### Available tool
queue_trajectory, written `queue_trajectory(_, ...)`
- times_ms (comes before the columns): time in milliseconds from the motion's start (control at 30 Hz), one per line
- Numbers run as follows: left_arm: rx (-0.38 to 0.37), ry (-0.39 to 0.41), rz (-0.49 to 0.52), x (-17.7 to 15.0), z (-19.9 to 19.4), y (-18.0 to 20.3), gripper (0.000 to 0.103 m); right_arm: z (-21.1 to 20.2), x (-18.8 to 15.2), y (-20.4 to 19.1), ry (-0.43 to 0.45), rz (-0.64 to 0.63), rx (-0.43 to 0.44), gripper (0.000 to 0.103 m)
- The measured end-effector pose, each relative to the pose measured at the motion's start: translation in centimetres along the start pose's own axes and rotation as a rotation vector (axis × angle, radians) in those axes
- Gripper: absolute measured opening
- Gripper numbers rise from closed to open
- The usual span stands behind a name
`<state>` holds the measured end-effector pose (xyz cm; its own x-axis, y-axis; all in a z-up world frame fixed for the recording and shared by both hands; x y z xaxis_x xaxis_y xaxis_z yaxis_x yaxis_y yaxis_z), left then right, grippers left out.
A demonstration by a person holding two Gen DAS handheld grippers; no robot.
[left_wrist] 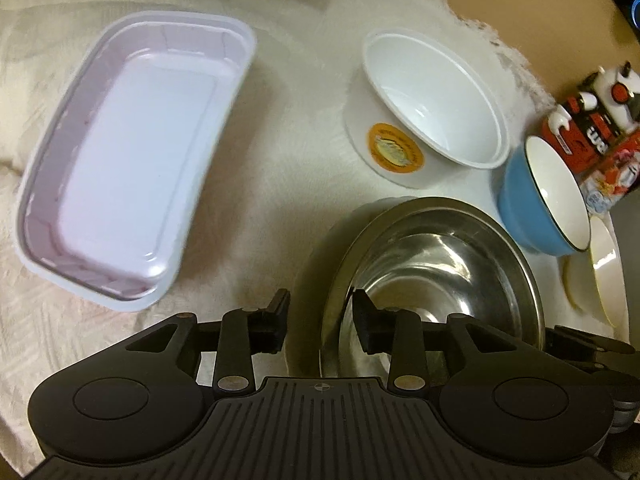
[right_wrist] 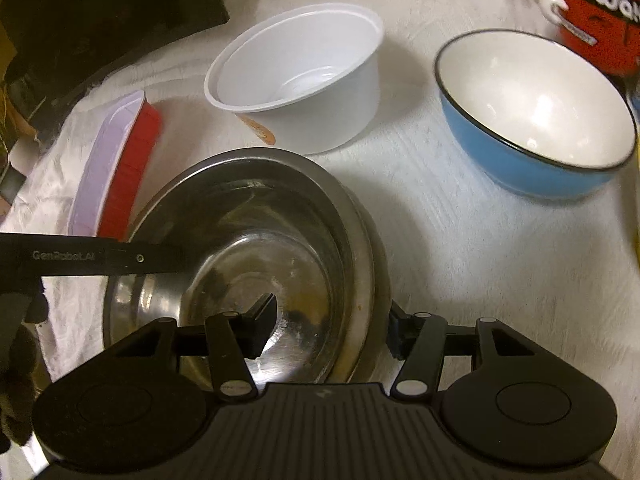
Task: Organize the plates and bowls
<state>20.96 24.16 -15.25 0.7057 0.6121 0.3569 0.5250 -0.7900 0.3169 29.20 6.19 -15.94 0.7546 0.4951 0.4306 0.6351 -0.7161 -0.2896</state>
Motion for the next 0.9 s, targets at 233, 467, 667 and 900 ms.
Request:
queue_trajectory(233,-0.063,-0.023,0.065,0.3,1.3,2.5,0.037,-1.4,-0.9,1.8,0.016,0.062,-0.063,0.056)
queue_trajectory(467,-0.074,0.022,0.086,1.0,0.7,2.4,0.03,-1.5,-1.8,2.6,0.006,0.119,-0.065,0.057)
queue_trajectory(667,-0.067,0.252,0.151,1.0,-4.5,3.1,0.029,-4.8,-1.6,1.8,0.132,0.035,-0.199,0.057)
queue_trajectory(900,-0.284,0.328,0.081,1.8,-6.7,5.6,0.028,-11.0,-2.0,2.2,0.301,-0.087,-0.437,0.063)
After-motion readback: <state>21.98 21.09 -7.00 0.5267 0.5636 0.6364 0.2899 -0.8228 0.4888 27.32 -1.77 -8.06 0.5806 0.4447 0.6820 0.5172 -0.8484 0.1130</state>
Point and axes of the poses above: each gripper's, at about its wrist camera, not at the fingertips, and z roughly the way its jaws point, y to its right, x to its top, the point moved 4 cm from there along z, roughly the way its jaws point, and after that the axes turned 4 degrees about -z, right-handed, at the moved point
